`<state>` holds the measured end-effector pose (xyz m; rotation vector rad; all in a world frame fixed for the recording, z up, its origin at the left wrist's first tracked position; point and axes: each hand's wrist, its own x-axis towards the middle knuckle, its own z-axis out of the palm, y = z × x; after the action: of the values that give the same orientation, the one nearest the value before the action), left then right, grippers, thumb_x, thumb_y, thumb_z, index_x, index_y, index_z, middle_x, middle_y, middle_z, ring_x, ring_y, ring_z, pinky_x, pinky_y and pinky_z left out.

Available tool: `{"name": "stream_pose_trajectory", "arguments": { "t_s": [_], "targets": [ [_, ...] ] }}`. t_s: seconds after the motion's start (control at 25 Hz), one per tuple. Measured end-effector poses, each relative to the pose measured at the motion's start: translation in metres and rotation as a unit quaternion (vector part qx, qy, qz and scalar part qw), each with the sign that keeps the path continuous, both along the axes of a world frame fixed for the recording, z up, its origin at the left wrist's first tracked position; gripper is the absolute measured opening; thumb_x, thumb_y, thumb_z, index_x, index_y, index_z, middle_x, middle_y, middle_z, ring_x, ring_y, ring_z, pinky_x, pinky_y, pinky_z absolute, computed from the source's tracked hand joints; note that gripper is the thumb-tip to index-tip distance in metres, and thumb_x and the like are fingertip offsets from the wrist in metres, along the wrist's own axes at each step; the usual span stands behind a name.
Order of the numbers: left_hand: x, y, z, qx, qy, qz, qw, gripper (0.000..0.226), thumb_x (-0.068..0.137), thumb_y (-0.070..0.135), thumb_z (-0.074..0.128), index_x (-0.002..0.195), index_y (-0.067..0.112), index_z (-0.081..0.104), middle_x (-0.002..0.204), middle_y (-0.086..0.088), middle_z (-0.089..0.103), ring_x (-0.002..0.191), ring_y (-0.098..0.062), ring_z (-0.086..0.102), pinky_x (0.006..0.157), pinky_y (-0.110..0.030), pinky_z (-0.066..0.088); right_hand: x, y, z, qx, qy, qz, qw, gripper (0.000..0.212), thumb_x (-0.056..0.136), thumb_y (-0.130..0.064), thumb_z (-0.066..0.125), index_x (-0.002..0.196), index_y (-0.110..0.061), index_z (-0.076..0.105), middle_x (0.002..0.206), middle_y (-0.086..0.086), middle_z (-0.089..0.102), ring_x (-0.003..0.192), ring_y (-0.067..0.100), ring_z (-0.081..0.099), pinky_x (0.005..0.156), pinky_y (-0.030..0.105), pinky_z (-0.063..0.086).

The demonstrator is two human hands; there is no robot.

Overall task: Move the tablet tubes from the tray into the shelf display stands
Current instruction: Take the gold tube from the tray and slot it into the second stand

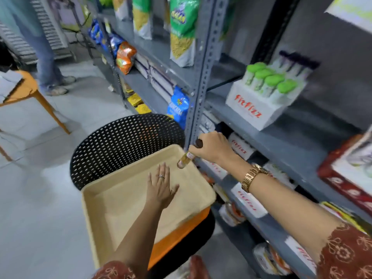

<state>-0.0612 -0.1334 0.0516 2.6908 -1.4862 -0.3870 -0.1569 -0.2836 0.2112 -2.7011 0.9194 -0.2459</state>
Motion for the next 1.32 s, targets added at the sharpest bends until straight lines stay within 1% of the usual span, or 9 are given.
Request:
{"name": "stream_pose_trajectory", "arguments": {
  "t_s": [0.16,0.32,0.44,0.6,0.68,0.8,0.96,1.16,1.32],
  "targets": [
    [-0.056,-0.055,0.040,-0.077,-0.016,-0.116,0.990,0.071,0.096,0.047,0.027,0.144,0.008,-0.009,0.157,-0.008,-0.010,0.143,-0.024,-0.010,0.116,-0.044,0.002,-0.090,-0.024,0.066,-0.030,-0.007,-0.045,0.999,0.053,0.071,-0.041,0.063,0.043,-0.015,0.027,0.043,0.001,0.031,0.054,0.029,0.042,0.048,0.030,0.032],
    [-0.118,-0.099,0.074,-0.163,-0.018,-0.244,0.956,0.060,0.098,0.033,0.029,0.145,0.008,0.001,0.157,-0.009,0.000,0.144,-0.023,-0.004,0.117,-0.038,-0.004,-0.185,-0.033,0.117,-0.101,-0.004,-0.112,0.989,0.055,0.072,-0.042,0.061,0.041,-0.015,0.024,0.041,0.003,0.029,0.052,0.028,0.039,0.048,0.033,0.036],
    [-0.172,-0.119,0.097,-0.227,-0.029,-0.315,0.921,0.056,0.097,0.027,0.033,0.144,0.004,0.013,0.155,-0.013,0.014,0.144,-0.027,0.009,0.117,-0.042,0.002,-0.254,-0.030,0.141,-0.138,0.010,-0.174,0.975,0.056,0.074,-0.043,0.061,0.040,-0.013,0.028,0.039,0.004,0.029,0.047,0.025,0.037,0.043,0.030,0.023],
    [-0.247,-0.134,0.120,-0.275,-0.022,-0.388,0.879,0.055,0.095,0.022,0.037,0.143,0.004,0.019,0.153,-0.013,0.022,0.142,-0.025,0.017,0.117,-0.043,0.008,-0.340,-0.018,0.167,-0.142,0.019,-0.253,0.957,0.057,0.074,-0.043,0.063,0.039,-0.015,0.027,0.035,-0.001,0.029,0.035,0.013,0.031,0.039,0.028,0.022],
    [-0.283,-0.135,0.129,-0.292,-0.019,-0.416,0.861,0.054,0.090,0.018,0.048,0.138,0.001,0.033,0.146,-0.015,0.037,0.136,-0.027,0.033,0.113,-0.047,0.023,-0.378,-0.011,0.179,-0.140,0.021,-0.302,0.943,0.057,0.073,-0.045,0.064,0.039,-0.015,0.029,0.036,-0.001,0.032,0.036,0.013,0.033,0.037,0.027,0.022],
    [-0.336,-0.135,0.139,-0.310,-0.022,-0.456,0.834,0.050,0.079,0.021,0.057,0.123,-0.001,0.054,0.129,-0.015,0.058,0.119,-0.027,0.055,0.094,-0.050,0.046,-0.428,0.001,0.192,-0.140,0.035,-0.364,0.920,0.055,0.073,-0.049,0.064,0.042,-0.013,0.036,0.043,0.001,0.039,0.042,0.017,0.040,0.037,0.025,0.024],
    [-0.396,-0.135,0.148,-0.301,0.010,-0.489,0.819,0.050,0.087,0.021,0.051,0.133,0.001,0.043,0.140,-0.014,0.046,0.129,-0.029,0.044,0.103,-0.051,0.037,-0.477,0.015,0.196,-0.135,0.045,-0.404,0.903,0.058,0.072,-0.053,0.063,0.041,-0.012,0.037,0.040,0.001,0.040,0.040,0.018,0.042,0.038,0.024,0.027],
    [-0.456,-0.141,0.152,-0.286,0.021,-0.537,0.793,0.051,0.089,0.021,0.055,0.134,0.003,0.041,0.141,-0.013,0.045,0.130,-0.029,0.043,0.104,-0.050,0.036,-0.519,0.024,0.194,-0.128,0.049,-0.449,0.883,0.053,0.073,-0.047,0.062,0.041,-0.013,0.037,0.043,0.001,0.040,0.042,0.018,0.043,0.040,0.025,0.028],
    [-0.493,-0.152,0.134,-0.217,0.064,-0.593,0.773,0.055,0.098,0.025,0.034,0.145,0.007,0.012,0.156,-0.010,0.014,0.143,-0.022,0.011,0.117,-0.033,0.007,-0.546,0.026,0.191,-0.115,0.048,-0.465,0.876,0.054,0.075,-0.048,0.064,0.044,-0.013,0.036,0.042,-0.002,0.038,0.038,0.012,0.037,0.038,0.025,0.027]
  ]
}}
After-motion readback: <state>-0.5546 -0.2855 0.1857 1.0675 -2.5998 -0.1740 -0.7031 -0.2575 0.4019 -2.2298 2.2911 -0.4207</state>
